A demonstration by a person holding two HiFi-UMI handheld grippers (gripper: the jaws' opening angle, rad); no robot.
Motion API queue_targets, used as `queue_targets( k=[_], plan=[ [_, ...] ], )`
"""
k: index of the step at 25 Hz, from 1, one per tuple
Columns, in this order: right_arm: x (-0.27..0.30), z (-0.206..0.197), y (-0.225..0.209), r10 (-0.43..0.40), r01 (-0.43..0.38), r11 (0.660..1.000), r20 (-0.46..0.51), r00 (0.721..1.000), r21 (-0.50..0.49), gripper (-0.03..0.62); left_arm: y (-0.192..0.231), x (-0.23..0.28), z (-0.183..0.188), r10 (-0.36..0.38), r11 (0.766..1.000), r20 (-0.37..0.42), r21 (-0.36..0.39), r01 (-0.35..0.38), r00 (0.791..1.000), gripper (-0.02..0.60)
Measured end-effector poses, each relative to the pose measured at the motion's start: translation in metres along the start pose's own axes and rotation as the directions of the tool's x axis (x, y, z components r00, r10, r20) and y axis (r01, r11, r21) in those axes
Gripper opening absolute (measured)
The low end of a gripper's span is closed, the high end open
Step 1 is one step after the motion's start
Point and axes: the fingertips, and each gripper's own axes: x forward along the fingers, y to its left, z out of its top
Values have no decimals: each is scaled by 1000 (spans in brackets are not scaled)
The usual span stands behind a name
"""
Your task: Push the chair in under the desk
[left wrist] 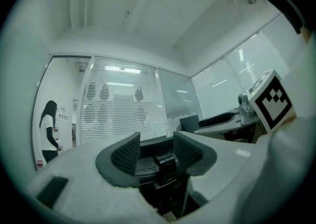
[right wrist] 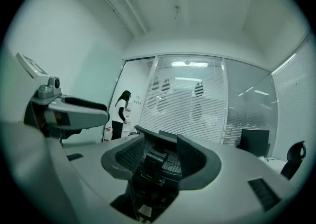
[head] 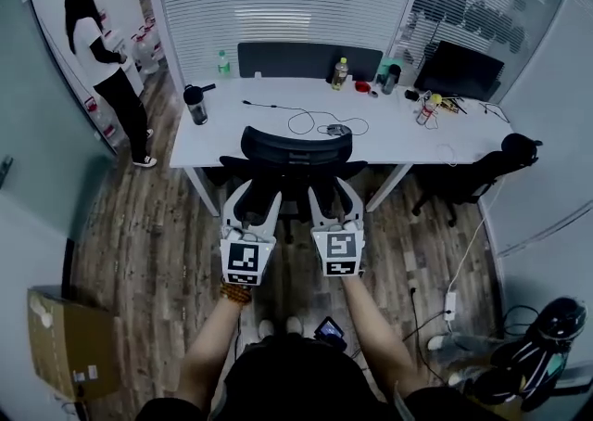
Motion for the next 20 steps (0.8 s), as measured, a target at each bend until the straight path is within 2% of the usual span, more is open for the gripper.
queue_targets(
  k=[6, 14, 20],
  plan=[
    [-15, 2, 27, -62, 62, 996, 6, 998, 60, 172, 6, -21, -7, 21, 998, 7, -51, -21, 1000, 189],
    [-30, -1, 57, -119, 115, 989, 37, 992, 90, 129, 10, -47, -18, 22, 998, 10, -60, -22, 1000, 161],
    [-31, 0, 84, -109, 103, 989, 53, 993, 106, 102, 22, -65, -21, 47, 997, 17, -55, -46, 999, 124]
  ],
)
